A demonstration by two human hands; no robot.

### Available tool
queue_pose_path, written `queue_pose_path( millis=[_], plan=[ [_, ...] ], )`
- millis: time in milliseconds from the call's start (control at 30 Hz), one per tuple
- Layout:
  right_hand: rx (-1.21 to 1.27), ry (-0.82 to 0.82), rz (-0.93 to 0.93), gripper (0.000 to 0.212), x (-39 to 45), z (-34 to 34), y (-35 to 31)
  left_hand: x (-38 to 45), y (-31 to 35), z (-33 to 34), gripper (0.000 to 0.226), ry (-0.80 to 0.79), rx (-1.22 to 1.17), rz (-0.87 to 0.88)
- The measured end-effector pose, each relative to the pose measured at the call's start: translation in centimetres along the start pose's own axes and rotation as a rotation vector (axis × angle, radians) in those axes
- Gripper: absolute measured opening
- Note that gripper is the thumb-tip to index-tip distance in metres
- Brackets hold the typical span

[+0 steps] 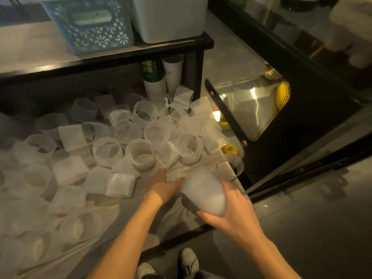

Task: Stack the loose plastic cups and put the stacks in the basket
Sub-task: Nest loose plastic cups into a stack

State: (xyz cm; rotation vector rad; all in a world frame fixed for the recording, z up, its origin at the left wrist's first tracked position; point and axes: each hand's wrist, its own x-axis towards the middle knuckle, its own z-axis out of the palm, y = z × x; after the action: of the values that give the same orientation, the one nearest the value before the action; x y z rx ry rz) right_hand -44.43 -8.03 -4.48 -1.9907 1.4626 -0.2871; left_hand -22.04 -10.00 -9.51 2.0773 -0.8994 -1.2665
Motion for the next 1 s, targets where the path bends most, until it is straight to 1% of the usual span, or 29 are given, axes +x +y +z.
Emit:
queue_pose_path(
  millis=[67, 133, 233, 333, 400, 467, 533, 633, 700, 767, 867, 1000],
  plan=[
    [-0.002, -0.013, 0.002, 0.101, 0.0, -0.1, 0.1, -0.9, -1.2, -0.5, 0.09, -0.084, -0.124, -0.037],
    [-0.009, -0.034, -0.002, 0.1, 0.1, -0.3, 0.0, -1.4, -2.5, -1.4, 0.089, -0.11, -0.282, -0.049],
    [-0.021, -0.054, -0.021, 0.096, 0.6, -0.3, -0.3, -2.7, -2.2, -3.1, 0.063, -0.066, -0.557, -0.045],
    [-0.035, -0.09, -0.041, 0.097, 1.0, 0.1, -0.8, -4.1, -1.0, -5.1, 0.054, -0.028, -0.758, 0.043],
    [-0.049, -0.109, -0.058, 0.099, 1.3, 0.3, -1.3, -5.1, -0.2, -6.3, 0.041, -0.027, -0.878, 0.109],
    [-0.058, -0.127, -0.086, 0.101, 1.5, 0.5, -1.8, -6.1, 0.5, -7.3, 0.035, -0.04, -0.929, 0.148],
    [-0.052, -0.14, -0.124, 0.096, 1.6, 0.4, -2.6, -6.9, 1.2, -8.1, 0.041, -0.032, -0.883, 0.207],
    [-0.037, -0.147, -0.178, 0.09, 1.5, 0.3, -3.9, -8.1, 1.2, -8.5, 0.059, 0.048, -0.72, 0.332],
    [-0.036, -0.158, -0.18, 0.089, 1.4, 0.4, -4.6, -9.2, 1.2, -7.9, 0.062, 0.098, -0.554, 0.418],
    [-0.037, -0.169, -0.166, 0.092, 1.1, 0.6, -5.2, -10.4, 1.2, -6.7, 0.064, 0.14, -0.456, 0.478],
    [-0.054, -0.184, -0.173, 0.095, 0.9, 0.7, -5.3, -11.1, 1.0, -5.3, 0.07, 0.226, -0.364, 0.519],
    [-0.038, -0.166, -0.179, 0.095, 0.7, 0.5, -5.0, -11.2, 0.8, -5.0, 0.068, 0.265, -0.371, 0.52]
  ],
)
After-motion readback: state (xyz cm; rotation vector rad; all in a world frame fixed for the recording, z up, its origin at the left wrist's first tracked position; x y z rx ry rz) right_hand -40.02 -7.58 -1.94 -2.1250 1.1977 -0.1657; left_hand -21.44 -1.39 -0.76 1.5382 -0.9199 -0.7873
